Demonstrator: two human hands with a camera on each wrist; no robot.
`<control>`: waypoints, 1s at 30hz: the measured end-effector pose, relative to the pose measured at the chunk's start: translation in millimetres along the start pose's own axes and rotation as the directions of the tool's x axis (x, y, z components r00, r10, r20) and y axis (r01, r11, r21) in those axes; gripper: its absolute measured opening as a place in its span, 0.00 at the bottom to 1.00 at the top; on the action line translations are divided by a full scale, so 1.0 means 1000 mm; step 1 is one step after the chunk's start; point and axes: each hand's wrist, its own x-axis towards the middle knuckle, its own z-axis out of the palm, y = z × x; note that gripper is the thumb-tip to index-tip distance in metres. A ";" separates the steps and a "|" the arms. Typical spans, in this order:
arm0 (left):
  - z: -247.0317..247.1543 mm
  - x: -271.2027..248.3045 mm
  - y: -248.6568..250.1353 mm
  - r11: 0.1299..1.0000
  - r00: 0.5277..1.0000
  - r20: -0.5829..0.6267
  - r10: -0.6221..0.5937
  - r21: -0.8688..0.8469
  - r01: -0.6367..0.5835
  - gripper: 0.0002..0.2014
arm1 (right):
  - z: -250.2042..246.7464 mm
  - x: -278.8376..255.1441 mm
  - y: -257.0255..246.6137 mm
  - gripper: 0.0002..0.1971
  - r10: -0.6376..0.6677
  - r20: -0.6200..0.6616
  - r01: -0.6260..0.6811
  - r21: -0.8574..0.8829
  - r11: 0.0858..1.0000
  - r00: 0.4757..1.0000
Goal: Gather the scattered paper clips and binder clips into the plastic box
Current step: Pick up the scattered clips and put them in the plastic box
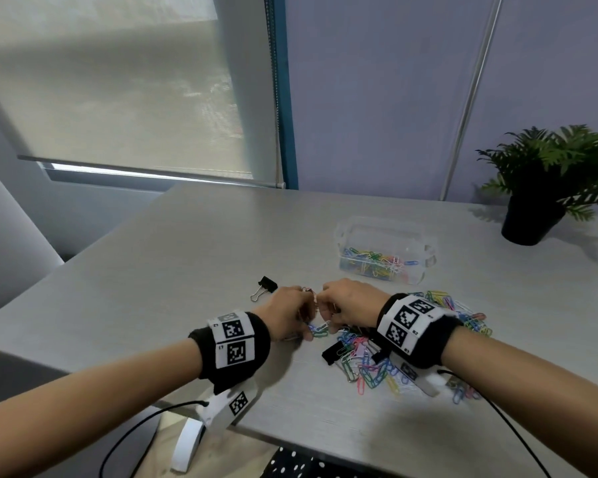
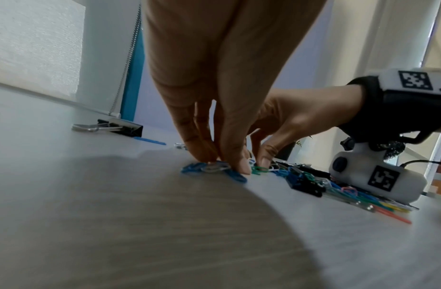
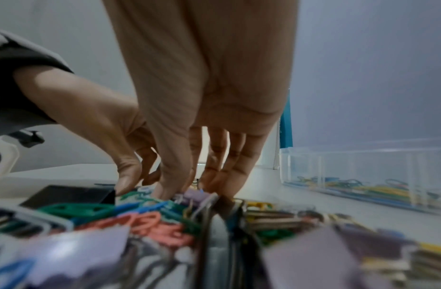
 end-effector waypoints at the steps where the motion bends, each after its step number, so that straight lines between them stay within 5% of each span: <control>1: -0.001 0.000 -0.001 1.000 1.000 -0.002 0.014 0.010 -0.014 0.12 | -0.001 0.001 0.001 0.08 -0.002 0.002 0.002 -0.008 1.000 1.000; 7: -0.001 0.004 -0.004 0.998 0.998 0.054 0.030 0.050 -0.032 0.07 | -0.003 0.008 0.002 0.03 -0.014 0.010 0.015 -0.118 0.993 1.000; 11: -0.002 0.007 -0.003 0.990 0.991 0.117 0.061 0.116 -0.074 0.10 | -0.003 0.010 -0.002 0.16 -0.009 0.058 0.019 -0.171 0.985 0.998; 15: -0.008 0.009 -0.001 0.980 0.986 0.144 0.089 0.165 -0.112 0.10 | -0.002 0.009 -0.001 0.11 -0.022 0.074 0.032 -0.137 0.990 0.997; 22: -0.019 0.014 -0.007 0.981 0.979 0.170 0.113 0.134 -0.137 0.09 | -0.006 0.004 0.010 0.06 -0.038 0.042 0.035 0.058 0.998 0.998; 26: -0.033 0.023 -0.011 0.985 0.984 0.141 0.105 -0.149 -0.084 0.06 | -0.020 -0.004 0.019 0.06 -0.009 0.023 0.004 0.224 0.975 1.000; 30: -0.055 0.051 -0.003 0.961 0.992 0.045 0.117 -0.258 -0.102 0.05 | -0.046 -0.015 0.043 0.07 0.076 -0.101 -0.026 0.426 0.905 0.992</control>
